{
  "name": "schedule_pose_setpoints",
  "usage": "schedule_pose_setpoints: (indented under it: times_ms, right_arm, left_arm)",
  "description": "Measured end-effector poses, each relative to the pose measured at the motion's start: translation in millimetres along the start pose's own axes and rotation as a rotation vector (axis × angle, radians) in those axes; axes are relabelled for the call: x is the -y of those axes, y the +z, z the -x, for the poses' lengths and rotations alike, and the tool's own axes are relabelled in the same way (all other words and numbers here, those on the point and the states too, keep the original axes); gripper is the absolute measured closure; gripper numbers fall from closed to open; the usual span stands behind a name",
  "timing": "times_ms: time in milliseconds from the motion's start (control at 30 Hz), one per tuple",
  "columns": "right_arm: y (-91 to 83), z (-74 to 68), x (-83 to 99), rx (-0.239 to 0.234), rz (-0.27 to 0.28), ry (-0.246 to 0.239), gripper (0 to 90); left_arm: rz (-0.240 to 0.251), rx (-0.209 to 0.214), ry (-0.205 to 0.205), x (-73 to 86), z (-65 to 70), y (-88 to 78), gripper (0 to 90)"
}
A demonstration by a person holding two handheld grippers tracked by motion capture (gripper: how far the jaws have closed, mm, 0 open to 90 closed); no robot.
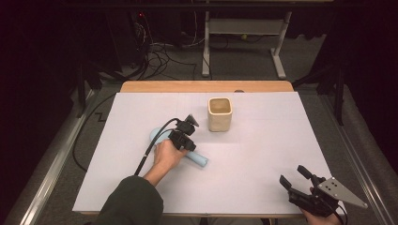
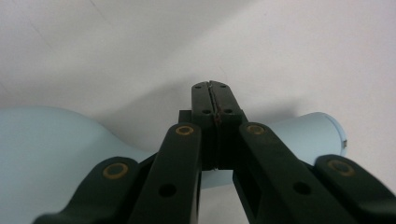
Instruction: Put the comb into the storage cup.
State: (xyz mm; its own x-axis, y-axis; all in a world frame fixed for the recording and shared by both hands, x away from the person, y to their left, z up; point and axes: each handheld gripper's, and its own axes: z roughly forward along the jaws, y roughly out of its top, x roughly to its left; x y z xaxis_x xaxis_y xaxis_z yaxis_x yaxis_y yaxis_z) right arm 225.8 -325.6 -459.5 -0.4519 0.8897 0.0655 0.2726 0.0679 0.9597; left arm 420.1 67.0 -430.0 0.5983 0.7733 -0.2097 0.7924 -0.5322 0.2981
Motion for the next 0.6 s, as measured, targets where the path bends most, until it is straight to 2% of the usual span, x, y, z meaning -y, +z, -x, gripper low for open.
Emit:
schedule_pose_setpoints:
  times_ms: [600]
  right_arm:
    - [-0.2,0.8,0.1,0.0,0.001,0.006,24.2]
  left_arm:
    - [-0.001,0.0,0.028,12.2,7.0,-2.0,89.6]
